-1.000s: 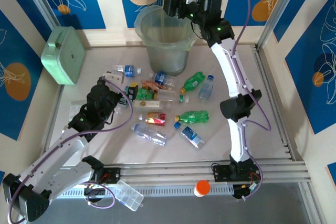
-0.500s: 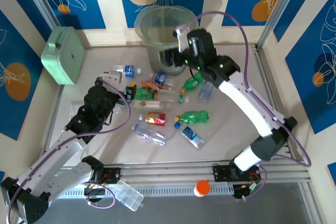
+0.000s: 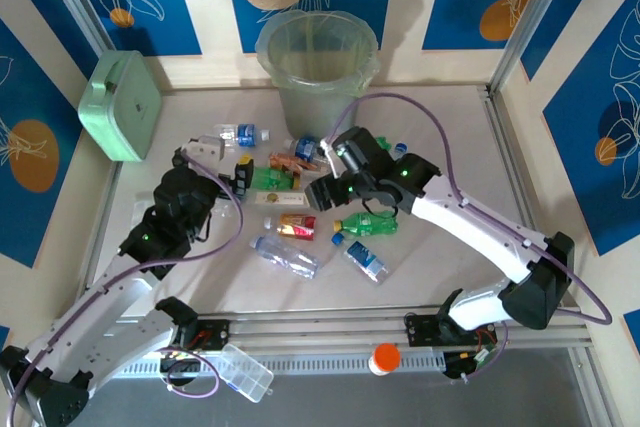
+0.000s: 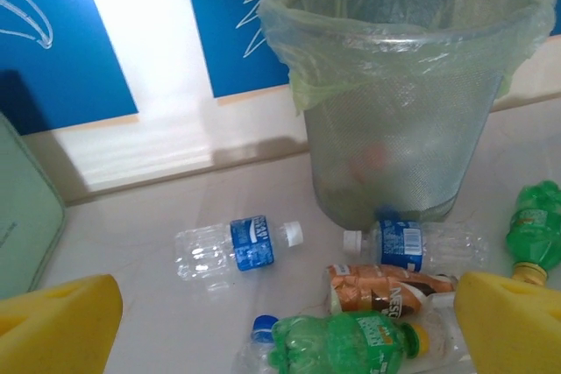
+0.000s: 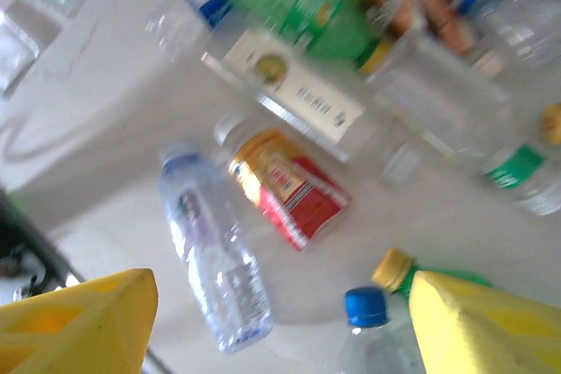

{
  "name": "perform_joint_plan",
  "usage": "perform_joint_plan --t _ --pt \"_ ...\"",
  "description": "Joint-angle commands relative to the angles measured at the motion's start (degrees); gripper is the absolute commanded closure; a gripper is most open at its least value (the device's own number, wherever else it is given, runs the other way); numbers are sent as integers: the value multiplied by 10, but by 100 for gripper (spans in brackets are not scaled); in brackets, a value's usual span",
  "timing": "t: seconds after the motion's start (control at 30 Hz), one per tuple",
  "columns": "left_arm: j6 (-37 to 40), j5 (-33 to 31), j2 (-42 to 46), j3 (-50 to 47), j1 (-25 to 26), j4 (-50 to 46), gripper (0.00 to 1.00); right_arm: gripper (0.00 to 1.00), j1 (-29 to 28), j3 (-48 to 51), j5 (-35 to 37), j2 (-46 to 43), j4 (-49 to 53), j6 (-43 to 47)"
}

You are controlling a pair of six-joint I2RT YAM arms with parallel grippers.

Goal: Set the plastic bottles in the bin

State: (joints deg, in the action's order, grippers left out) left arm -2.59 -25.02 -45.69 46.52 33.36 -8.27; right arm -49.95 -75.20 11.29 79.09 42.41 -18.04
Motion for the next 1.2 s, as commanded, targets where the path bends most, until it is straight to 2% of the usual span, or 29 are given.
perform_joint_plan --t 0.0,0.13,0.27,0.4,0.5,0.83,0.97,1.17 --pt "-65 -32 11 64 6 -78 2 23 -24 32 -56 8 -20 14" --pt "-161 -17 27 107 5 -186 1 23 -41 53 -84 37 -29 26" --pt "-228 46 69 97 4 -255 1 21 -51 62 -105 77 -28 29" --pt "-265 131 113 70 4 -304 1 19 -61 52 -132 116 -18 48" --pt "-274 163 136 67 4 -334 1 19 -70 33 -147 158 -1 63" --pt "-222 82 190 89 4 -379 1 21 -119 -86 -79 288 76 105" --pt "-211 75 195 94 4 -379 1 21 -129 -128 -30 333 110 129" --pt "-204 75 194 95 4 -373 1 23 -147 -179 -28 393 148 156"
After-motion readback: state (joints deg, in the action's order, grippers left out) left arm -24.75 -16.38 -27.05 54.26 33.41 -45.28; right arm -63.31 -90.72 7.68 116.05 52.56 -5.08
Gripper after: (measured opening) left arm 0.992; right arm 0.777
